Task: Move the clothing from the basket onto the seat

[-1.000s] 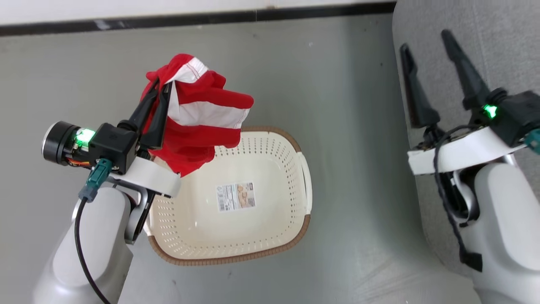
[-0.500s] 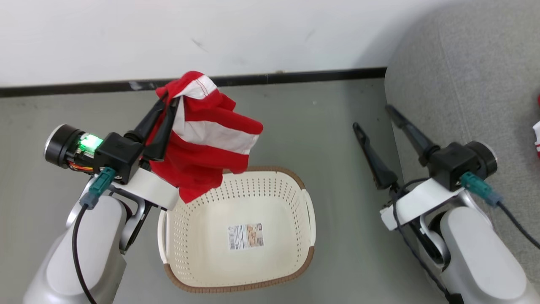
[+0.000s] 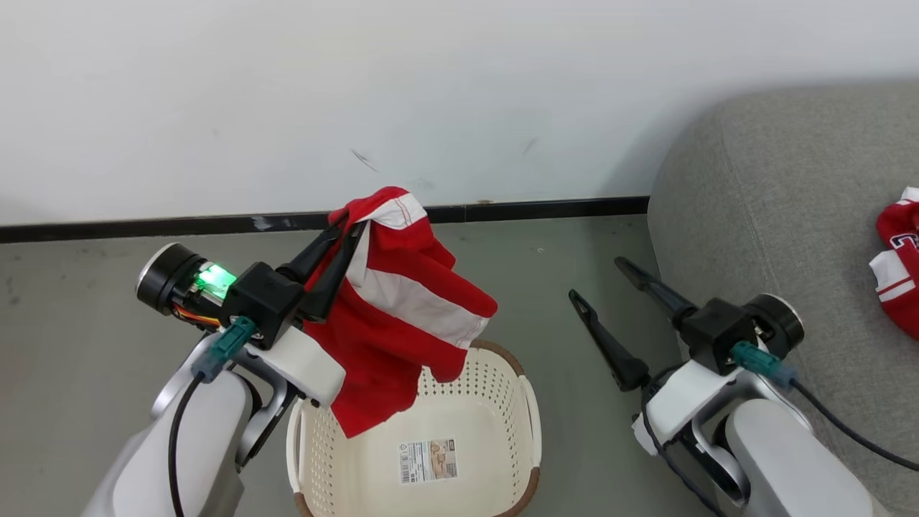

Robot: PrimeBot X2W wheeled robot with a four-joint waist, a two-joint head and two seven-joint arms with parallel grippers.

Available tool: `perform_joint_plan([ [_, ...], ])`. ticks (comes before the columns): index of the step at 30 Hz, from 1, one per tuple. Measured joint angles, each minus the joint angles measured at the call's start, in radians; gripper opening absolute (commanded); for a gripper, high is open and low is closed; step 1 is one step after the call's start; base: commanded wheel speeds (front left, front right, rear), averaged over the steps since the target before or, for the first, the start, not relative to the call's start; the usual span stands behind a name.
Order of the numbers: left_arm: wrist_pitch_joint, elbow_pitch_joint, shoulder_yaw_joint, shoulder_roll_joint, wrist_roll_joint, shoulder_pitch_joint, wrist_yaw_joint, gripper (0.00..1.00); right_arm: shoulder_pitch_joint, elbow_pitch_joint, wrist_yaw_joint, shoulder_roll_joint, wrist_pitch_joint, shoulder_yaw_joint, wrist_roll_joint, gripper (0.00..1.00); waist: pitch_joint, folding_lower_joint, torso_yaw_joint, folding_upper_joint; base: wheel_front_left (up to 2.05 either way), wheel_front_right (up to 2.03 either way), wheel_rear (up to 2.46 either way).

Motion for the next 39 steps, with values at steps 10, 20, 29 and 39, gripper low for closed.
perform_joint_plan([
  [10, 0.044, -0.085, -0.064, -0.011, -0.002, 0.016, -0.014, 0.0, -0.016, 0.037, 0.0, -0.088, 0.031, 0.2, 0.042, 1.0, -0.079, 0.0, 0.018, 0.0, 0.0, 0.0, 0.0],
  [20, 0.096, -0.163, -0.118, -0.021, -0.011, 0.031, -0.022, 0.0, -0.118, 0.043, 0.0, -0.145, 0.065, 0.342, 0.113, 1.0, -0.134, 0.0, 0.046, 0.0, 0.0, 0.0, 0.0],
  [29, 0.135, -0.223, -0.152, -0.025, -0.019, 0.04, -0.027, 0.0, -0.167, 0.045, 0.0, -0.177, 0.088, 0.439, 0.184, 1.0, -0.154, -0.0001, 0.078, 0.0, 0.0, 0.0, 0.0],
  [39, 0.166, -0.271, -0.18, -0.027, -0.029, 0.042, -0.031, 0.0, -0.224, 0.053, 0.0, -0.183, 0.134, 0.625, 0.351, 1.0, -0.156, -0.0001, 0.114, 0.0, 0.0, 0.0, 0.0],
])
